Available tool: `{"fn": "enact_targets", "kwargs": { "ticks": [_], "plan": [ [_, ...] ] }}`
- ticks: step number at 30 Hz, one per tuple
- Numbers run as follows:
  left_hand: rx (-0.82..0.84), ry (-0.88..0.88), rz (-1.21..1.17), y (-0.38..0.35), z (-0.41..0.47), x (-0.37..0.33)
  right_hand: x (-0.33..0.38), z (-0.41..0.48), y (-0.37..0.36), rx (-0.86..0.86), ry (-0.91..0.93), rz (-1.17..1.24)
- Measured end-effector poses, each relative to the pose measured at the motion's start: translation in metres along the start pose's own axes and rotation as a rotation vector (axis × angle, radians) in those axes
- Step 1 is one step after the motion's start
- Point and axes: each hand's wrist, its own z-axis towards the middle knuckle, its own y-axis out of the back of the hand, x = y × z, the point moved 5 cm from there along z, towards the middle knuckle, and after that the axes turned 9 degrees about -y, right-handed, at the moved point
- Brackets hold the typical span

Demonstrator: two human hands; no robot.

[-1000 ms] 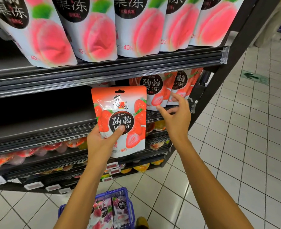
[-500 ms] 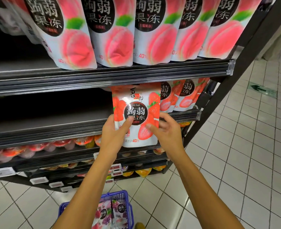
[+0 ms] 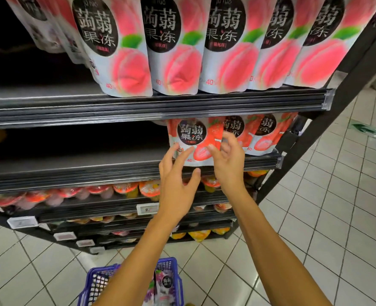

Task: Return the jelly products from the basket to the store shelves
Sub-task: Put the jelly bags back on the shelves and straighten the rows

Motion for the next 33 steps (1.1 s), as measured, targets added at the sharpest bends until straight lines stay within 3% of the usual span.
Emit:
{"fn": "enact_targets", "kwargs": {
  "ticks": [6,11,23,33],
  "plan": [
    [0.016,-0.013,0.095,-0.007,-0.002,0.005,-0.009,-0.002,0.007,0.068,0.025,-0.168],
    [-0.008,0.016,0.127,-0.01,-0.006,0.008,-0.027,-0.009,0.023,-0.063,-0.05,-0.404],
    [-0.01,0.083,0.2,-0.01,0.001,0.018,-0.031,0.0,0.009,-0.189,-0.024,-0.601],
    [-0.009,0.077,0.2,-0.019,0.0,0.016,-0.041,0.0,0.022,-0.232,-0.119,-0.601]
  ]
}}
